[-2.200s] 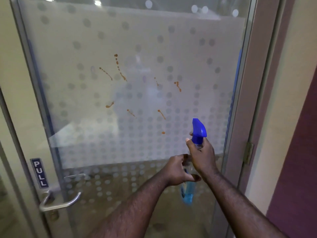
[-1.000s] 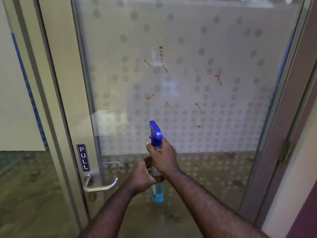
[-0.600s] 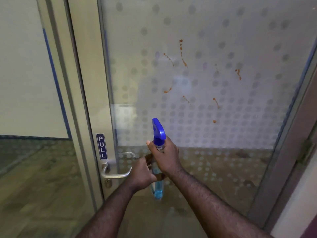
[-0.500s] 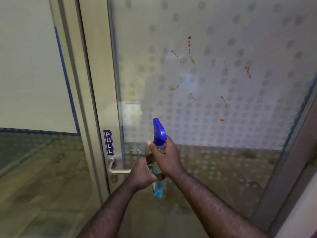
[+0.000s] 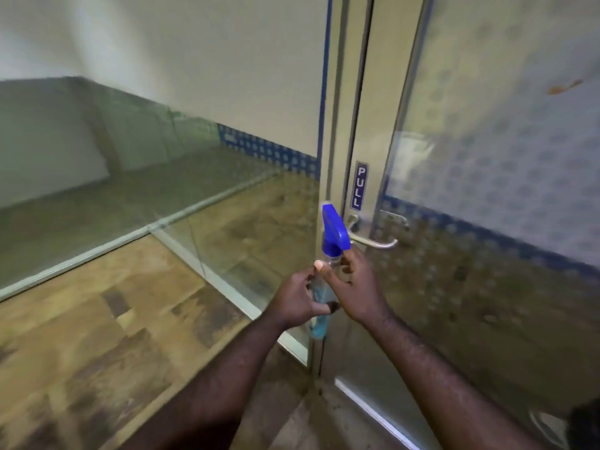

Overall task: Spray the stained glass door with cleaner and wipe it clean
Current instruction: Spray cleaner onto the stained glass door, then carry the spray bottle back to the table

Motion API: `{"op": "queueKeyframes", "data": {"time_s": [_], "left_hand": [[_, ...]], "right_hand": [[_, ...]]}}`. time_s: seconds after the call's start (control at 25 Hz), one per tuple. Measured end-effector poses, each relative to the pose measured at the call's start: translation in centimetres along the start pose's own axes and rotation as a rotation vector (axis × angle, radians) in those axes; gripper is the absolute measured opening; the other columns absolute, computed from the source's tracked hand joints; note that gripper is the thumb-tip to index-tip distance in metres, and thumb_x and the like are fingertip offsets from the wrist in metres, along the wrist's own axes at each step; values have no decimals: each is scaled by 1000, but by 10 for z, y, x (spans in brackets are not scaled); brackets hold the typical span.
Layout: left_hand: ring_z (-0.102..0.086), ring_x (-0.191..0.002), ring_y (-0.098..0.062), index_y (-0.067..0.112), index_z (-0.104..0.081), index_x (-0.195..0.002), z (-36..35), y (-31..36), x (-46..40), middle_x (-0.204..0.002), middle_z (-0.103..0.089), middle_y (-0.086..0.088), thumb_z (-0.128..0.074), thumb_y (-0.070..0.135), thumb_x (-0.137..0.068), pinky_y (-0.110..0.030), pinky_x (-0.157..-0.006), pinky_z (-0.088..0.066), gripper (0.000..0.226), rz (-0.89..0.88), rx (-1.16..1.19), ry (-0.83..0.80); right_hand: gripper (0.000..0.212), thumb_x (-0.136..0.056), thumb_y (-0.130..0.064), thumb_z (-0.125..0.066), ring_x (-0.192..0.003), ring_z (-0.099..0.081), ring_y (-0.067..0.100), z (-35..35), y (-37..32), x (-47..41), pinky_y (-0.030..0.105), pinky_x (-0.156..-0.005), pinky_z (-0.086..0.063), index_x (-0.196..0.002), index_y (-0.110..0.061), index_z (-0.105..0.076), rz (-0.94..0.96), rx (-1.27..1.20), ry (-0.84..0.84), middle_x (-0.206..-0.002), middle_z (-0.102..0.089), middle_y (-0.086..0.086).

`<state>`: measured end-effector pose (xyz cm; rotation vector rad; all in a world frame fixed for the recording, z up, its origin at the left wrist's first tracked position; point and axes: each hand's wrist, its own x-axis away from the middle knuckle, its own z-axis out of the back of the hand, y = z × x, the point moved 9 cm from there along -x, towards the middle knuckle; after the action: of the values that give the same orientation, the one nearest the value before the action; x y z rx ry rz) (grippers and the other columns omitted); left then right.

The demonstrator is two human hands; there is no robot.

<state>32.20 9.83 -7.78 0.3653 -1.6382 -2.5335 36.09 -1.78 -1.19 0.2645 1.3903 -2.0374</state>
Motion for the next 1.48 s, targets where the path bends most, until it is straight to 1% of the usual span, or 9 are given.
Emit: {"op": "queueKeyframes", "data": {"time_s": [0.16, 0.32, 0.68, 0.8, 0.92, 1.12, 1.24, 1.36, 1.48], "left_hand": [[-67, -80, -24, 15, -66, -107, 31, -37, 66, -97, -74, -14, -83, 25, -54, -39, -81, -55, 56, 140, -71, 160], [-66, -78, -11, 31, -67, -104, 60, -67, 141, -94, -76, -7, -82, 35, -53, -36, -80, -55, 53, 245, -90, 329], [-68, -86, -6, 27, -68, -109, 142, -100, 307, -94, -73, 11, -79, 46, -48, -25, -78, -55, 65, 437, -151, 723], [-69, -85, -11, 15, -68, -111, 180, -109, 365, -93, -72, 4, -87, 30, -54, -19, -73, -51, 62, 498, -166, 841], [-65, -76, 9, 22, -64, -108, 218, -120, 424, -86, -67, 15, -88, 11, -62, -6, -66, -46, 54, 548, -161, 919], [-70, -84, -3, 20, -65, -111, 285, -138, 514, -96, -74, 7, -89, 27, -61, -24, -78, -58, 56, 592, -194, 1037], [-69, -86, 1, 26, -65, -110, 318, -147, 553, -95, -73, 13, -88, 42, -59, -17, -76, -55, 58, 577, -217, 1091], [-66, -84, 10, 32, -64, -107, 345, -149, 584, -88, -69, 23, -86, 44, -59, -3, -70, -45, 55, 572, -262, 1146], [-66, -81, 6, 28, -63, -111, 367, -160, 606, -90, -70, 19, -83, 42, -65, -9, -74, -48, 52, 608, -288, 1127]], "right_hand": [[29, -76, -58, -63, -70, -56, 3, -57, -5, 35, 20, -61, -45, -86, -31, -59, -20, -85, -181, -79, -56, -11], [17, -77, -53, -66, -70, -57, -1, -116, -25, 78, 11, -61, -41, -82, -39, -57, -6, -211, -421, -77, -59, -12], [8, -88, -31, -67, -77, -62, 10, -245, -118, 174, 21, -68, -44, -92, -25, -63, 27, -441, -894, -84, -65, -3], [13, -88, -30, -68, -81, -64, 10, -291, -163, 205, 24, -71, -47, -98, -22, -64, 50, -480, -984, -86, -68, -6], [16, -87, -32, -69, -87, -67, 15, -337, -207, 241, 33, -77, -53, -99, -22, -66, 64, -512, -1058, -89, -72, -3], [8, -86, -29, -71, -77, -66, 1, -402, -288, 288, 16, -67, -48, -93, -28, -67, 125, -557, -1140, -84, -73, -14], [8, -87, -26, -70, -71, -62, -6, -435, -328, 311, 10, -64, -44, -94, -24, -67, 173, -554, -1193, -77, -71, -20], [13, -87, -24, -69, -73, -63, 13, -463, -359, 326, 30, -68, -50, -97, -16, -67, 199, -539, -1253, -80, -72, 3], [19, -87, -21, -69, -89, -65, 37, -493, -383, 339, 45, -79, -52, -102, -10, -65, 236, -510, -1332, -91, -69, 22]]}}
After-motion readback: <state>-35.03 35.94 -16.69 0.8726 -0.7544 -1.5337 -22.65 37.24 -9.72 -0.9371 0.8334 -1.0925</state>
